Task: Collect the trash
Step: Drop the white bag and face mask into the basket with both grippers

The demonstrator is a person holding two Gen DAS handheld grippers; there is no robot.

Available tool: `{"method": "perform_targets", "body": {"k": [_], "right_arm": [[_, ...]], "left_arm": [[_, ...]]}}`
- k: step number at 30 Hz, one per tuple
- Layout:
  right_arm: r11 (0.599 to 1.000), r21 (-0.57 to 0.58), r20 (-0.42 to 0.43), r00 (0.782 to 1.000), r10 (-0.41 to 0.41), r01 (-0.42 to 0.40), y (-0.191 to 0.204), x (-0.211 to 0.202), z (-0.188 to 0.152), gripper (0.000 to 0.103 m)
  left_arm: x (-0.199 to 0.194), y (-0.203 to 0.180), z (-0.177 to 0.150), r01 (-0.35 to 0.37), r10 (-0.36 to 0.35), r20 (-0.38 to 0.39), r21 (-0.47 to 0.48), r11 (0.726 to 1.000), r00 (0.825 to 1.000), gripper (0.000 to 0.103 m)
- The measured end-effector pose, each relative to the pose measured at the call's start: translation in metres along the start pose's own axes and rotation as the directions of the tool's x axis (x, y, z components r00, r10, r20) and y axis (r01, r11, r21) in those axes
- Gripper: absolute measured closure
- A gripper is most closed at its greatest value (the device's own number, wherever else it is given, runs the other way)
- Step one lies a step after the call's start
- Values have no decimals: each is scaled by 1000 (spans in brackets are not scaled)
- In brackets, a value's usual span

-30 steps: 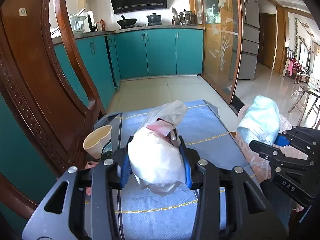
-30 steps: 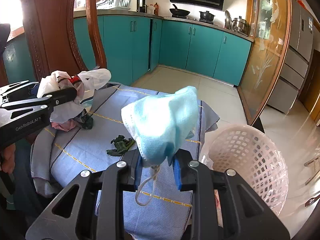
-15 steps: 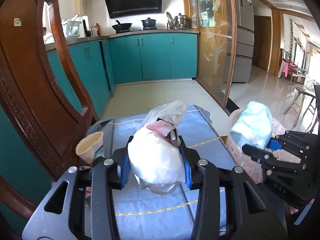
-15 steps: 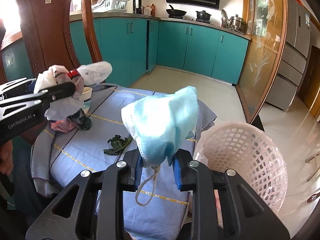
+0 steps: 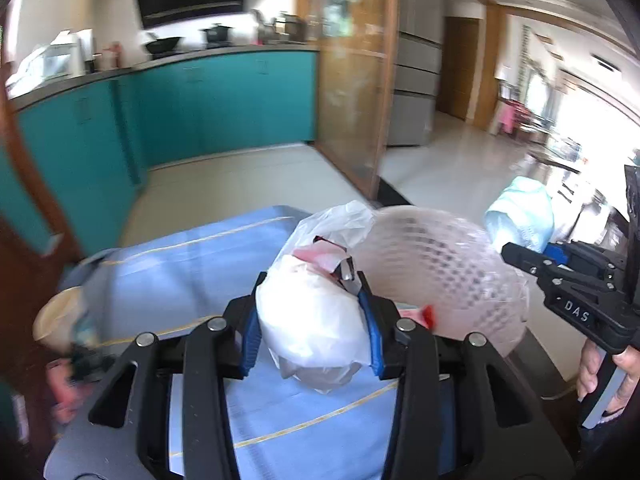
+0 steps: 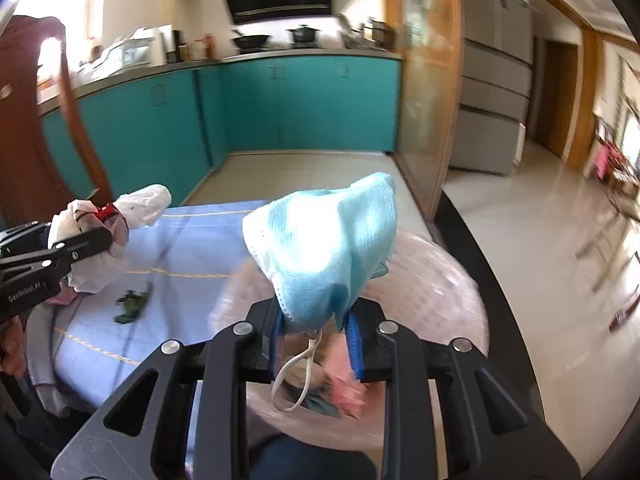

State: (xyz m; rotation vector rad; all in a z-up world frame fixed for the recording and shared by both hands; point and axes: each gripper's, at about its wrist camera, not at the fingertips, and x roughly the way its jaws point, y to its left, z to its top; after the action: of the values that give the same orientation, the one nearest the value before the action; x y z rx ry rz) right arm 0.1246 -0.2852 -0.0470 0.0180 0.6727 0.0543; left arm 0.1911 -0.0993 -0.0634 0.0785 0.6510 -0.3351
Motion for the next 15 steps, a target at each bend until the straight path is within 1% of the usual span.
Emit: {"method": "perform_targets", "body": {"k": [3,5,6,8,9,11,13,14,15], "right_arm": [[998,41,-20,999,-36,37,-25,-1,-9,77],[997,61,-29,998,-51,53,-37,-2,-14,77],[996,67,-33,998,-57,59,-41,-2,-16,77],[995,77,-40,997,-61,63,-47,-2,-20,77],[995,81,-44,997,-60,64,-50,-1,-21,77],[994,88,-55,997,-58,62,-53,4,-22,77],[994,91,-66,996,-56,62,-53,9,-22,76],[994,92,-69,996,-56,63,-52,13,-21,76],[994,94,-72,996,-54,61,-51,15,-20,72]], "left_arm": [[25,-32,6,84,-83,-25,40,996,996,61],[45,-54,8,150,-146,-58,61,987,988,61],[51,-61,8,169,-164,-72,70,983,984,61],[66,-77,6,204,-195,-102,94,974,976,56],[72,-83,5,212,-202,-109,99,972,973,54],[79,-88,4,213,-202,-115,93,973,973,34],[81,-86,2,199,-189,-110,83,977,976,27],[81,-84,1,189,-180,-107,81,979,978,25],[81,-80,1,173,-165,-105,78,982,981,24]]}}
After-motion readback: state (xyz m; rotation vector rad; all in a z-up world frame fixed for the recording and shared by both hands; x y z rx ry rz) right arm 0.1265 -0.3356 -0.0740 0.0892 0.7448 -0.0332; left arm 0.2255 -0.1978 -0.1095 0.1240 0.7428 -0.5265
